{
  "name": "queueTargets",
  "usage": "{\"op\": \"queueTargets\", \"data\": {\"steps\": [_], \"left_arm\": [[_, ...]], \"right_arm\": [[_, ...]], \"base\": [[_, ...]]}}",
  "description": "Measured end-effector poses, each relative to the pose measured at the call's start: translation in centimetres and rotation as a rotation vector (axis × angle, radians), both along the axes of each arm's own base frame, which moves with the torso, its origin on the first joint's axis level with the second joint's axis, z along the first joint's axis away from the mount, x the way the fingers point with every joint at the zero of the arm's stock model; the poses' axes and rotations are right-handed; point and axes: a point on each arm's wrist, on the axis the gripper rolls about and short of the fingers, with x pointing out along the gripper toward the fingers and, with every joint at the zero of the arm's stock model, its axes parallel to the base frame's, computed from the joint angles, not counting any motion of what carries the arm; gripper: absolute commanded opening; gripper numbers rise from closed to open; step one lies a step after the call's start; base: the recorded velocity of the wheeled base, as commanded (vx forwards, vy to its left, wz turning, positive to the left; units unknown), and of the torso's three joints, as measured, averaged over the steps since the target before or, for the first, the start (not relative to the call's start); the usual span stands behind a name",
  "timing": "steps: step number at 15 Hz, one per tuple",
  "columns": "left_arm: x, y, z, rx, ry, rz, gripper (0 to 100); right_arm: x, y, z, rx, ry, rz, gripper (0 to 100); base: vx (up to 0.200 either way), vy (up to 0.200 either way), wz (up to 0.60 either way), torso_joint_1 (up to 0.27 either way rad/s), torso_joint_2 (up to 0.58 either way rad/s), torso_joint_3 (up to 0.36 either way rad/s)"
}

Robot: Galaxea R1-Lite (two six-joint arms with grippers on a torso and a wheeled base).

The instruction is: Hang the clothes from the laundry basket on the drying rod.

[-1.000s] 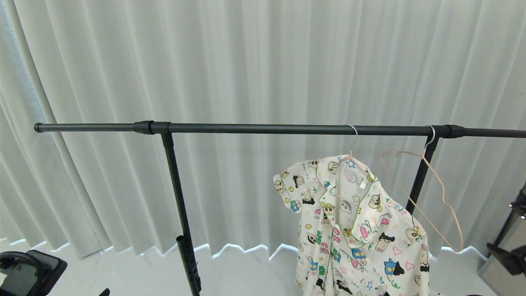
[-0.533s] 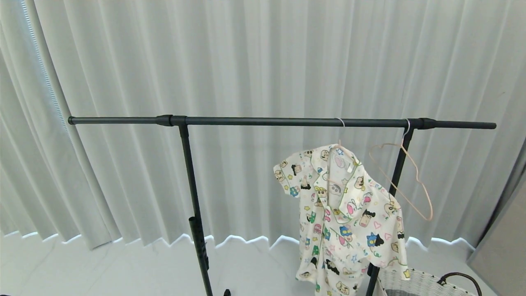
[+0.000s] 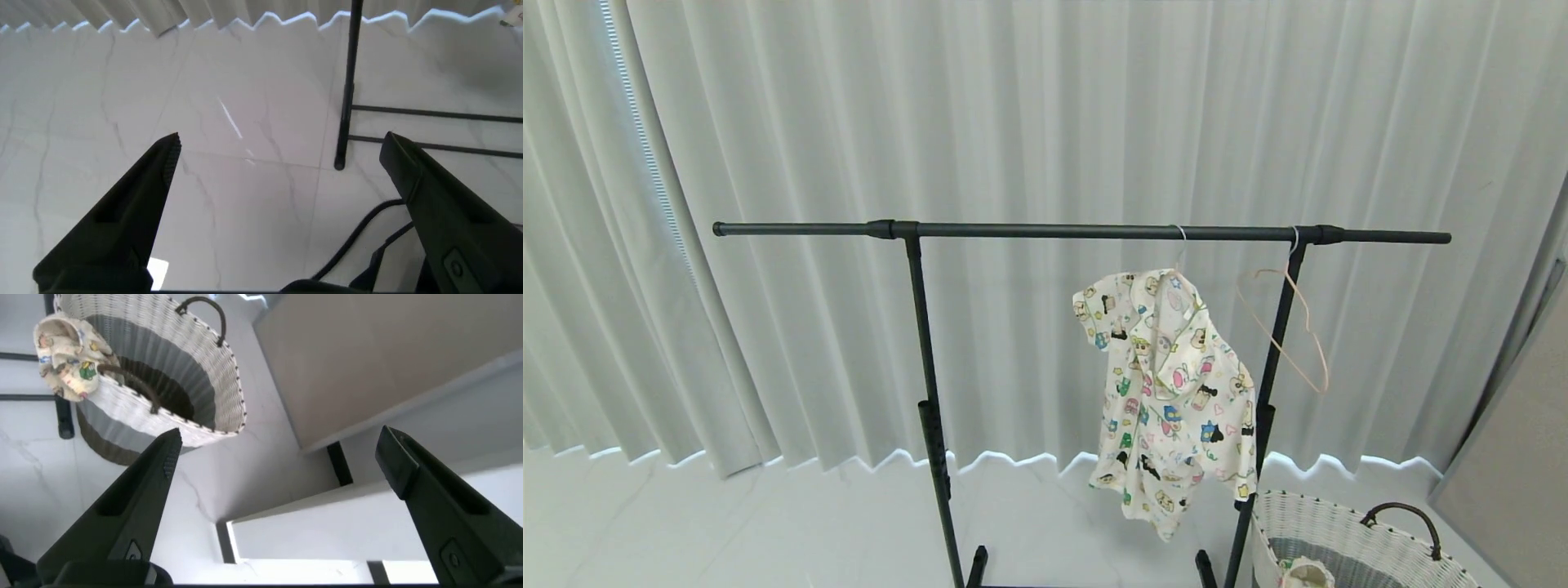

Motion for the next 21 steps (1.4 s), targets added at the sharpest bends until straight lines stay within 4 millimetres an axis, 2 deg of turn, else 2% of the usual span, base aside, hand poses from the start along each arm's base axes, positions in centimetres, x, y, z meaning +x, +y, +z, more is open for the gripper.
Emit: {"op": "queueTargets", "data": {"steps": [4, 17, 21], "left_arm": [[-0.24, -0.09, 0.10, 0.004, -0.033, -0.025, 100], [-0.08, -0.42, 0.06, 0.003, -0.019, -0.147, 100], [-0.14, -0.30, 0.08, 0.035, -0.024, -0.103, 100]], "right_arm": [[-0.02, 0.00, -0.02, -0.001, 0.000, 0.000, 100], [0.27, 0.04, -0.07, 0.002, 0.031, 0.015, 100], [0.30, 0.04, -0.08, 0.000, 0.036, 0.017, 100]], "base": [[0.000, 0.000, 0.00, -0.050, 0.10, 0.051], [0.000, 0.000, 0.00, -0.237, 0.50, 0.249], [0.000, 0.000, 0.00, -0.089, 0.20, 0.096]]}}
